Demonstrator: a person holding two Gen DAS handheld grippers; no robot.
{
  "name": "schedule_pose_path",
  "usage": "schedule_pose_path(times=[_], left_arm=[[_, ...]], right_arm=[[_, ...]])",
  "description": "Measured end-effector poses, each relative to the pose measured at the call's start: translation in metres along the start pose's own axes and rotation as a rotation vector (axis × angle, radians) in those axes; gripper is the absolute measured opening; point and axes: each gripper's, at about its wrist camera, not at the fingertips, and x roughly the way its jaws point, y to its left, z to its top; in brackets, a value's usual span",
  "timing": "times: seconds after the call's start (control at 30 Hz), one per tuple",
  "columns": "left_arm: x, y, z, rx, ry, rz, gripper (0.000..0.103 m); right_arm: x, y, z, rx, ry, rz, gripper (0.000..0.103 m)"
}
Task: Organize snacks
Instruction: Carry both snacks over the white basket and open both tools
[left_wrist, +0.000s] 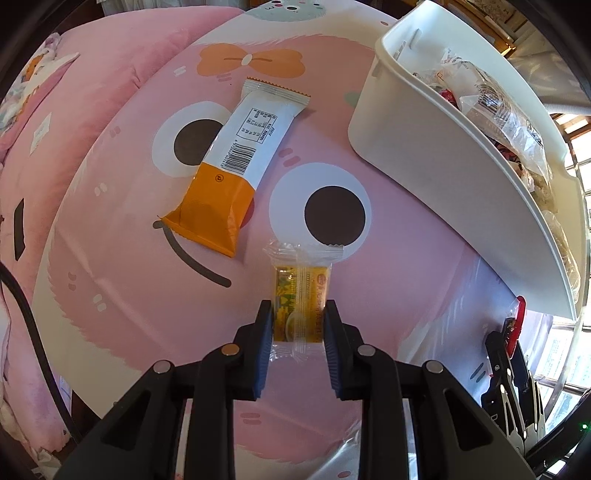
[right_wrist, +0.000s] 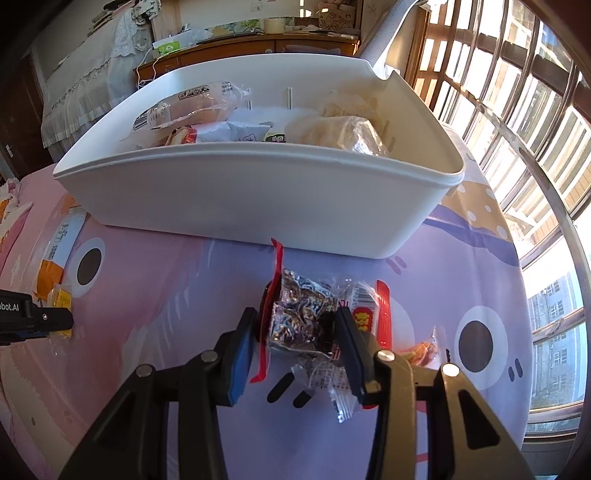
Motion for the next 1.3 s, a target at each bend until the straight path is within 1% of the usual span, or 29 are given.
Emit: schedule_pose_path(times=[0.07, 0.13, 0.2, 0.33, 0.5, 0.57, 0.7, 0.83, 0.97, 1.1, 1.2, 1.3], left_arm=[[-0.006, 0.000, 0.000, 0.003, -0.007, -0.004, 0.024], [-0.016, 0.011, 0.001, 0.012, -0.006, -0.006, 0.024], [-0.024, 0.014, 0.004, 0.017, -0.010, -0.006, 0.024], [-0.045, 0.017, 0.009, 0.031, -0.020, -0.016, 0.024], [-0.072, 0.015, 0.012, 0.074, -0.051, -0.027, 0.024], [-0.086, 0.014, 0.013, 0.094, -0.077, -0.017, 0.024], [-0.111, 0.010, 0.022, 0.139, -0.106, -0.013, 0.024], [-0.129, -0.001, 0.034, 0.208, -0.109, -0.024, 0.024], [-0.148, -0.018, 0.050, 0.282, -0.125, -0.035, 0.025], [-0.164, -0.038, 0.066, 0.358, -0.135, -0.063, 0.025], [-0.175, -0.053, 0.078, 0.408, -0.147, -0.093, 0.025], [-0.182, -0.065, 0.089, 0.430, -0.152, -0.148, 0.025]], right_arm=[[-0.002, -0.001, -0.001, 0.000, 0.008, 0.019, 0.042], [-0.004, -0.003, -0.001, 0.001, 0.020, 0.038, 0.042], [-0.007, -0.003, -0.002, 0.001, 0.030, 0.058, 0.042], [-0.014, -0.002, -0.005, -0.014, 0.053, 0.116, 0.042], [-0.025, 0.007, -0.007, -0.050, 0.074, 0.212, 0.042], [-0.031, 0.013, -0.007, -0.068, 0.079, 0.256, 0.042], [-0.045, 0.028, -0.002, -0.118, 0.067, 0.330, 0.042], [-0.060, 0.041, 0.008, -0.147, 0.034, 0.383, 0.042], [-0.077, 0.049, 0.026, -0.159, -0.027, 0.410, 0.042], [-0.091, 0.051, 0.049, -0.154, -0.098, 0.420, 0.042], [-0.099, 0.049, 0.069, -0.147, -0.150, 0.408, 0.042], [-0.104, 0.045, 0.086, -0.138, -0.200, 0.389, 0.042]])
